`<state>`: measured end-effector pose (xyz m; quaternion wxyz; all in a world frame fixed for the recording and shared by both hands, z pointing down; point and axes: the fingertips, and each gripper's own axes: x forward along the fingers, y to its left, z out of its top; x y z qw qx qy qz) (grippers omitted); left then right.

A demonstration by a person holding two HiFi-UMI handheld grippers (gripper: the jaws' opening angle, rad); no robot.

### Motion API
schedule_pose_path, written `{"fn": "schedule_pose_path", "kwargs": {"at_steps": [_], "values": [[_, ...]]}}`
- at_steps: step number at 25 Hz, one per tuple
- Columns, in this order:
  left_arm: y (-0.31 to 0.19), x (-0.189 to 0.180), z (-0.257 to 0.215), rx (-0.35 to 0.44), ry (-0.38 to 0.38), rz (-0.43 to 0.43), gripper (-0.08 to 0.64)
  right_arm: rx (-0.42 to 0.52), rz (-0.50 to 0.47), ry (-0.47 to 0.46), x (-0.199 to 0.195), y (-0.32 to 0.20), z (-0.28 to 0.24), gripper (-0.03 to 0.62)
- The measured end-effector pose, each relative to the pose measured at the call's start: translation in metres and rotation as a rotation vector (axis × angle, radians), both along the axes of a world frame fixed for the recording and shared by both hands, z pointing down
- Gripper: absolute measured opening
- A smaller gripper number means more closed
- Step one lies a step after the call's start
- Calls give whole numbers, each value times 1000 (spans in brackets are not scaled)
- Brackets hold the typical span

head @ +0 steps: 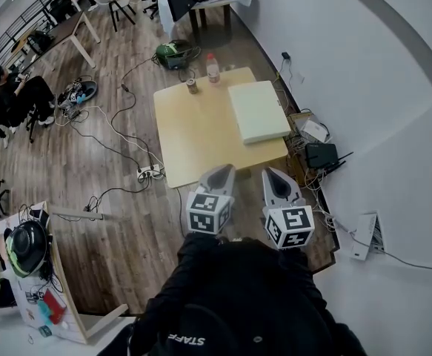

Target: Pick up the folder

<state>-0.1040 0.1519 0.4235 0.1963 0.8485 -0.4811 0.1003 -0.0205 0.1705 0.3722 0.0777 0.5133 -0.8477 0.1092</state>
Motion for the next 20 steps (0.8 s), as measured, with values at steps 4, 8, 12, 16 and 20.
{"fn": "schedule_pose_path", "kwargs": {"at_steps": [4, 8, 12, 16, 20], "values": [[1, -5, 3, -4, 5, -7, 35, -17, 2, 8, -3, 0, 7, 23], [2, -14, 2, 3, 16, -18, 35, -34, 0, 14, -12, 4, 13, 23], [6, -22, 14, -27, 14, -7, 35, -49, -4, 23, -22, 4, 19, 23], [8, -33, 15, -26, 29, -17, 35, -71, -6, 29, -32, 8, 26, 23], [15, -43, 30, -63, 21, -11, 35, -99, -9, 29, -44, 12, 38, 23]]}}
